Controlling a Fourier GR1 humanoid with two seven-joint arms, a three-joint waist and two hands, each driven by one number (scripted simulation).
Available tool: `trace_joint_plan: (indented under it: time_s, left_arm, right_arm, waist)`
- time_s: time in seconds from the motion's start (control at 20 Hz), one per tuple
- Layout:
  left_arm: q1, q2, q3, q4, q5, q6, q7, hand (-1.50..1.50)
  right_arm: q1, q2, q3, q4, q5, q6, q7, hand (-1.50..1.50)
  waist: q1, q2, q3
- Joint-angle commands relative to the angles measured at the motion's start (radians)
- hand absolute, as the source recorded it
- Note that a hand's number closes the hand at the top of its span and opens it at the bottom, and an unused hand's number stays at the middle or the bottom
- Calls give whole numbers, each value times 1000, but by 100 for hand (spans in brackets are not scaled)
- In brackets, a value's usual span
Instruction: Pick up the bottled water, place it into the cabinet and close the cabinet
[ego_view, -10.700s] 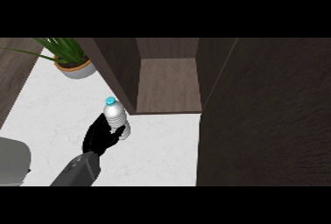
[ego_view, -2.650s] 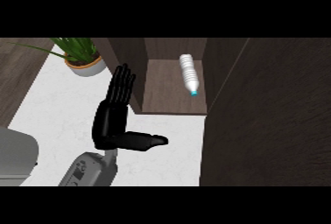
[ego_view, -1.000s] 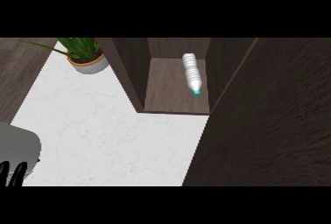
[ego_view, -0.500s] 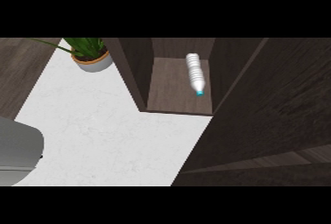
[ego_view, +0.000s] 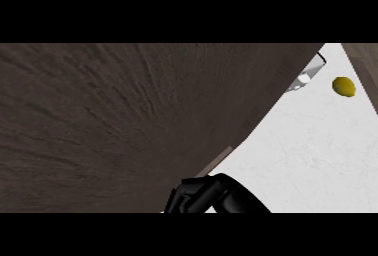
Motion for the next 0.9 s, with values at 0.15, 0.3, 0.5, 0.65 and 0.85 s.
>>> trace_joint_plan:
  time_s: [0.15,0.3,0.5,0.65,0.85]
  left_arm:
    - [106,-11,114,-10,78,-131,6,-150]
    - [114,-35,162,18,99,-180,0,-150]
    - [93,-45,188,-8,138,-153,43,-150]
    - [115,-74,212,11,146,-201,55,-150]
    - [136,-64,293,10,225,-251,79,-150]
  right_arm:
    - [-297,12,-228,183,-231,-53,25,150]
    - [-381,13,-265,260,-281,-85,-4,150]
    - [-499,6,-436,445,-360,71,-7,150]
    - [-482,-35,-455,548,-364,160,-67,150]
    - [-625,-60,-532,689,-378,212,-73,150]
  waist:
    - [-8,-3,1]
    - [-12,-4,1]
    - [-21,0,2]
    - [-23,0,2]
    - [-17,0,2]
